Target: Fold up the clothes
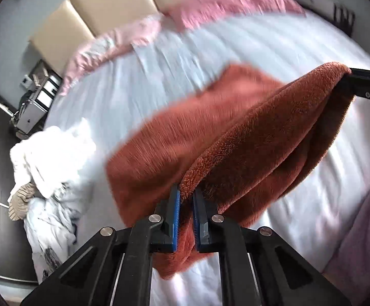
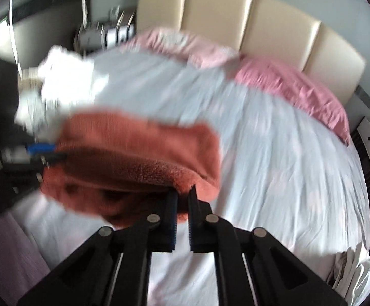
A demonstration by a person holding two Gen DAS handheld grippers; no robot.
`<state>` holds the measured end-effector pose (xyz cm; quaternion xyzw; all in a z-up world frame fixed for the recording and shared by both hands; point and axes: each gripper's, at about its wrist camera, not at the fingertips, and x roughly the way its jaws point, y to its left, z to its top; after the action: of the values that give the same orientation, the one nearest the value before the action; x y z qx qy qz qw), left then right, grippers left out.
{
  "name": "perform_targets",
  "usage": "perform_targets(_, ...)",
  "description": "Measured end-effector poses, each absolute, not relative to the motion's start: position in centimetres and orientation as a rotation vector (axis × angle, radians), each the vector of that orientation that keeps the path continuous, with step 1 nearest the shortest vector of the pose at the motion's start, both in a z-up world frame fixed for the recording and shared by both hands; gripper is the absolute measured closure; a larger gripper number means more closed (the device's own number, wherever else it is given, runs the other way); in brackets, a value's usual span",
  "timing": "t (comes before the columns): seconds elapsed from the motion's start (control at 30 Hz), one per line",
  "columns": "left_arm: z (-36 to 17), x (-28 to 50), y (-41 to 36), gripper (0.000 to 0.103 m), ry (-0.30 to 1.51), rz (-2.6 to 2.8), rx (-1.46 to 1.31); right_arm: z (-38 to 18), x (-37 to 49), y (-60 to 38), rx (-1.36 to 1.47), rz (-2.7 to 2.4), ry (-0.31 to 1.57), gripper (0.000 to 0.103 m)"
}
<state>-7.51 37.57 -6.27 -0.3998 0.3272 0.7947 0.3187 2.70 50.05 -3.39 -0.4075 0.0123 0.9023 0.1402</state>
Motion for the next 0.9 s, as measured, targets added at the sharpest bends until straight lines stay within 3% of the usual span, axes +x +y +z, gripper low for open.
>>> perform_targets(0.33,10.5,-8.4,36.4,0.101,0.584,2.379,-0.668,14.6,2.4,49.4,-0.641,2.642,-0.157,0.098)
perform_targets(0.47,18.0,-8.0,33.8,0.101,0.462,2.443,-0.514,19.1,2.5,49.2,-0.577,2.660,-0.213,0.098)
perform_targets(0.63,19.7,-7.4,33.5,0.097,0.377,2.245,-0.578,23.5,3.7,48.0,-0.414,2.584,-0.358,0.103)
perform_targets(0.7,18.7,-6.8,33.9,0.081,0.351,2.155,-0.621,25.2,4.0,47.6,-0.357,2.561,-0.406,0.103)
perform_targets(0.77,16.9,-5.9,34.4,0.058,0.332,2.086,-0.666,27.0,4.1,46.7,-0.329,2.545,-0.463,0.103)
perform_targets(0.9,13.7,-4.2,35.8,0.055,0.389,2.026,-0.739,28.0,3.9,46.1,-0.379,2.525,-0.530,0.103)
